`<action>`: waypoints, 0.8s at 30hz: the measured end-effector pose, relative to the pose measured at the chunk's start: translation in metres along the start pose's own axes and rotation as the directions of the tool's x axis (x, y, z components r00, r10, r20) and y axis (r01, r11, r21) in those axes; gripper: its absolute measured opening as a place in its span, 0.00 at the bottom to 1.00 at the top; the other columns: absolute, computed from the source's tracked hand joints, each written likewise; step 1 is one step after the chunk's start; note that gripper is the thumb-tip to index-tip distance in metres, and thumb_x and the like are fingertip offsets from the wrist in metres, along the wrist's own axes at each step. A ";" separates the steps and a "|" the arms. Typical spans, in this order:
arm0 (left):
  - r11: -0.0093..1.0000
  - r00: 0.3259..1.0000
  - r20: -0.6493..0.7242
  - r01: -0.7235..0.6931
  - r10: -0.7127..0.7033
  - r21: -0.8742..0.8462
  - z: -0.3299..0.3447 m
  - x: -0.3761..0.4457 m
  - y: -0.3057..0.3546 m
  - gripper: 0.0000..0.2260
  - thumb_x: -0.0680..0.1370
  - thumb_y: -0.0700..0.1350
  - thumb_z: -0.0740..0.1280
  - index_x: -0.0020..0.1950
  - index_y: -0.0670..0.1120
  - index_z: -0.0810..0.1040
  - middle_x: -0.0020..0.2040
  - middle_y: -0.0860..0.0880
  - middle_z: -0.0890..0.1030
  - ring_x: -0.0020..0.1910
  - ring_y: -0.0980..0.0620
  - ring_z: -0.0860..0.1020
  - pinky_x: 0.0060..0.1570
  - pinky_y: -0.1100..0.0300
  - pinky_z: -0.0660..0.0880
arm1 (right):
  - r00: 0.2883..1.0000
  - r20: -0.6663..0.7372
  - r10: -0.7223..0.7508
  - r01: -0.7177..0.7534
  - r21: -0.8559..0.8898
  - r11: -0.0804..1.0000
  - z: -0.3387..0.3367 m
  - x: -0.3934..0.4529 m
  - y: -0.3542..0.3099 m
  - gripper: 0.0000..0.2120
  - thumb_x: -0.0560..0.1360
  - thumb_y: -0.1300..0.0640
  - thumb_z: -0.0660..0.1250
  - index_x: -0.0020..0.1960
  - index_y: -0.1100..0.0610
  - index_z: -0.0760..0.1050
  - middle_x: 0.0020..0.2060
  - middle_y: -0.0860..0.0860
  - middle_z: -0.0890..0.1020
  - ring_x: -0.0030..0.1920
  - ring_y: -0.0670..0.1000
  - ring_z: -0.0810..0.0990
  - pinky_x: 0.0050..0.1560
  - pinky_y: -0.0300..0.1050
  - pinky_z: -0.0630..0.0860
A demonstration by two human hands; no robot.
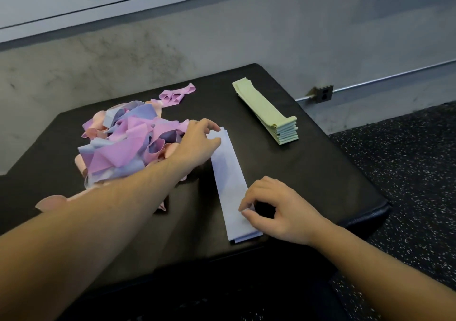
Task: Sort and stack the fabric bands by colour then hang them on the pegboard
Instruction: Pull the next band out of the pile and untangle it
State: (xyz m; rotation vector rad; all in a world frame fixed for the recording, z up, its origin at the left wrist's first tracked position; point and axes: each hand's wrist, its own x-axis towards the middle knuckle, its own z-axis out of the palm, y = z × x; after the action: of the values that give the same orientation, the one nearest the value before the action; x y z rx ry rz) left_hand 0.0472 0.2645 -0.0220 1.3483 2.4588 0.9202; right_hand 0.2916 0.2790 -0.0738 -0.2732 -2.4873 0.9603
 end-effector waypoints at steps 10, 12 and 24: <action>0.967 0.966 -0.048 -0.253 0.254 0.034 -0.049 -0.097 -0.029 0.07 0.78 0.41 0.70 0.50 0.54 0.79 0.53 0.57 0.76 0.52 0.58 0.75 0.52 0.68 0.73 | 0.978 -0.088 0.187 -0.172 0.150 0.974 -0.001 0.002 -0.006 0.08 0.78 0.61 0.70 0.48 0.47 0.82 0.45 0.40 0.82 0.48 0.46 0.79 0.49 0.34 0.73; 0.953 0.947 -0.110 -0.303 0.303 0.017 -0.060 -0.114 -0.049 0.08 0.77 0.37 0.70 0.48 0.51 0.80 0.51 0.56 0.78 0.53 0.57 0.75 0.56 0.58 0.75 | 0.964 -0.128 0.235 -0.209 0.187 0.960 -0.001 0.006 -0.012 0.09 0.78 0.62 0.69 0.48 0.47 0.82 0.43 0.43 0.82 0.43 0.47 0.79 0.47 0.35 0.74; 0.911 0.961 -0.239 -0.030 0.139 0.411 -0.121 -0.161 -0.161 0.19 0.72 0.55 0.68 0.63 0.56 0.77 0.66 0.52 0.75 0.66 0.46 0.73 0.65 0.47 0.66 | 0.984 0.177 0.021 -0.004 -0.098 0.995 0.029 0.105 -0.093 0.14 0.79 0.59 0.67 0.55 0.40 0.76 0.51 0.37 0.80 0.53 0.37 0.77 0.53 0.31 0.72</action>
State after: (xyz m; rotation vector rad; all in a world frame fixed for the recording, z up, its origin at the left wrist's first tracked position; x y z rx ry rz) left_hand -0.0262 0.0184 -0.0433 1.5565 2.9410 0.6628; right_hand 0.1836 0.2291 0.0057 -0.2435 -2.7028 0.9058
